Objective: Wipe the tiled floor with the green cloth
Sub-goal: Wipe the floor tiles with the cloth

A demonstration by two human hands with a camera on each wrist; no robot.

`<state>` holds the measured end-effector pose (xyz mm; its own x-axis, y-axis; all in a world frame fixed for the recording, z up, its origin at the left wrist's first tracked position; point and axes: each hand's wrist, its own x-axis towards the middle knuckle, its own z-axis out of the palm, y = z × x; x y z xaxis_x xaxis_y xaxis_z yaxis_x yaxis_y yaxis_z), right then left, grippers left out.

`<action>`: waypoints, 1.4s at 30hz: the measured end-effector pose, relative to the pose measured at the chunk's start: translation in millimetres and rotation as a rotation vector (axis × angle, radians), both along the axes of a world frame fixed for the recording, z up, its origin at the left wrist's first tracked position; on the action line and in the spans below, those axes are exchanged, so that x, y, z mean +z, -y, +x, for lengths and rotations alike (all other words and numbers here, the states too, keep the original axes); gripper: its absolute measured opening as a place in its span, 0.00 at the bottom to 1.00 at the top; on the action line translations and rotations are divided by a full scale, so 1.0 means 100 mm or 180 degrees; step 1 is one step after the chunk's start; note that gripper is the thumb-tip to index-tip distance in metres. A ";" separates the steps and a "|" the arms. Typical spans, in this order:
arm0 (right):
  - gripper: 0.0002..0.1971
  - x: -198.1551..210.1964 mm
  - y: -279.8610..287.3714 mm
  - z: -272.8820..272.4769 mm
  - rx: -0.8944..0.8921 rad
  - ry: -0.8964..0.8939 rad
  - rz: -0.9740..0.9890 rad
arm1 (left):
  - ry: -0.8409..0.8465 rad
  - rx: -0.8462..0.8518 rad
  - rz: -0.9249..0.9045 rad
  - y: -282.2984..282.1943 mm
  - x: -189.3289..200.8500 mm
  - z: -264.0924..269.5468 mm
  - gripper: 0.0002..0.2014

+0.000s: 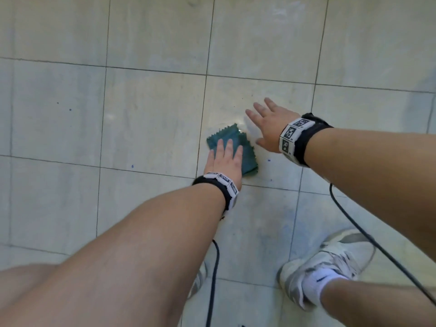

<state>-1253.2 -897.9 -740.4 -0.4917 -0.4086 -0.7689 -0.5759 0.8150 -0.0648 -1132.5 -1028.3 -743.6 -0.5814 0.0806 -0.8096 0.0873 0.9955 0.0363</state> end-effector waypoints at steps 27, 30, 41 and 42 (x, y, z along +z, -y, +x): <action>0.42 2.74 -0.29 0.94 -0.0302 0.0632 0.0392 | 0.0049 0.0774 0.0174 0.13 3.06 0.60 0.35; 0.42 2.82 -0.17 1.06 -0.0505 0.0665 0.0347 | 0.0029 0.0647 0.0167 0.29 3.10 0.60 0.33; 0.41 2.97 -0.15 1.32 -0.1065 0.0613 0.0136 | -0.0140 -0.0018 -0.0150 0.32 3.21 0.41 0.33; 0.41 2.98 -0.20 1.35 -0.1094 0.0640 0.0138 | -0.0145 -0.0020 -0.0180 0.27 3.21 0.42 0.33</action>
<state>-1117.9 -877.5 -442.1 -0.4322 -0.2115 -0.8766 -0.2484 0.9624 -0.1097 -1091.0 -1055.3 -422.4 -0.6173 0.0393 -0.7858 0.0939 0.9953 -0.0240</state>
